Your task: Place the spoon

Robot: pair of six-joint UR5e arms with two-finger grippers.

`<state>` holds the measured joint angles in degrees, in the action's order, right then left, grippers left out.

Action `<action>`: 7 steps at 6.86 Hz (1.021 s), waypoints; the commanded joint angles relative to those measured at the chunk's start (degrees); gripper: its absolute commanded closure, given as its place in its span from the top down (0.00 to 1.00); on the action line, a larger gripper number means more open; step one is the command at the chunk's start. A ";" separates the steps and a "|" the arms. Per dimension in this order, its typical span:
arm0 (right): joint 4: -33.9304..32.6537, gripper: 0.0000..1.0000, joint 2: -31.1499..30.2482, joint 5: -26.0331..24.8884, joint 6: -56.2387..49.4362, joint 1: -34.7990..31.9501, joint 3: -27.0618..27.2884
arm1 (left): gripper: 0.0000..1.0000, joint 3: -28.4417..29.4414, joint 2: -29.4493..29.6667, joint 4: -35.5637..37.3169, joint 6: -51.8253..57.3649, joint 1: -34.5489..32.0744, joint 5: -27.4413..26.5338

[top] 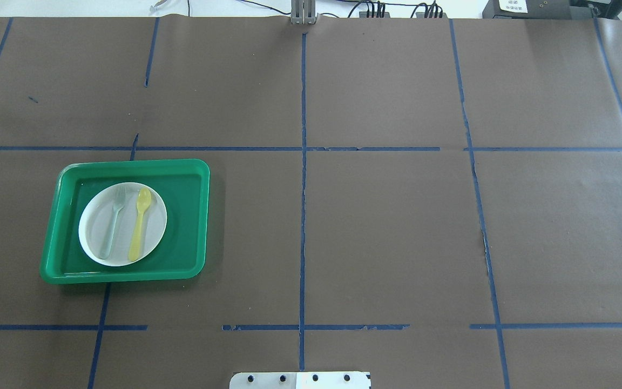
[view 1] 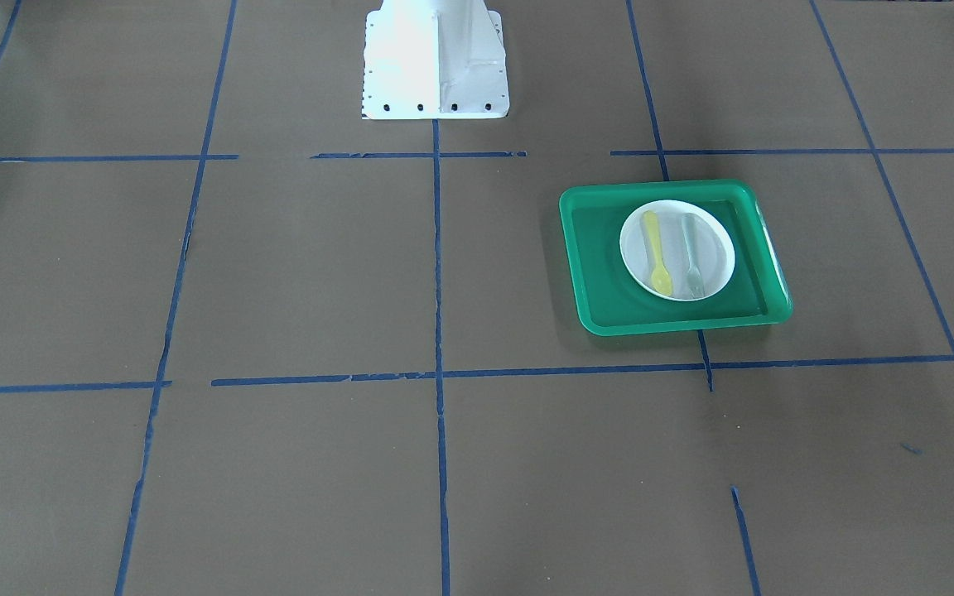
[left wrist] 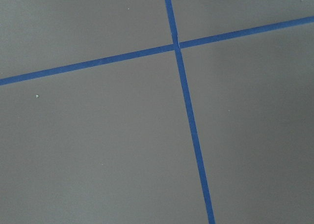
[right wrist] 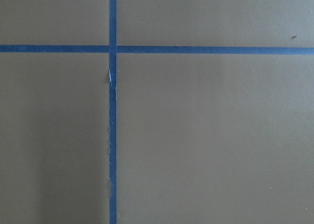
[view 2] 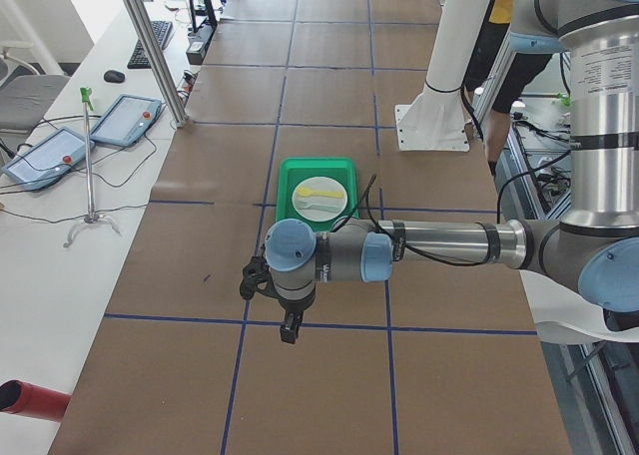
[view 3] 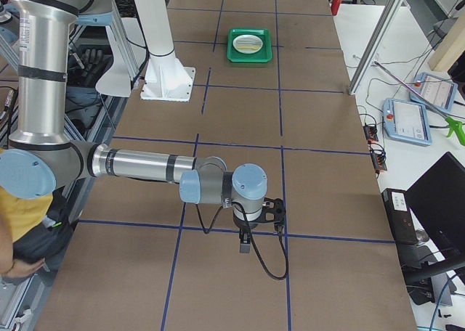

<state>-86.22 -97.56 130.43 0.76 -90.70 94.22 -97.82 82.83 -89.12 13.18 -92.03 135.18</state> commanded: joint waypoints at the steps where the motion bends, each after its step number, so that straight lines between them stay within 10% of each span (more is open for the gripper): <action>1: 0.00 1.00 0.00 0.00 0.03 0.00 0.00 | 1.00 -0.26 -0.47 0.09 0.00 -0.08 0.00; 7: 0.00 1.00 0.00 0.00 0.03 0.00 0.00 | 1.00 -10.35 5.49 -0.35 -9.55 8.24 -0.62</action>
<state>-86.21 -97.56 130.43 0.79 -90.70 94.22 -105.19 86.43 -89.29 6.50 -87.15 134.67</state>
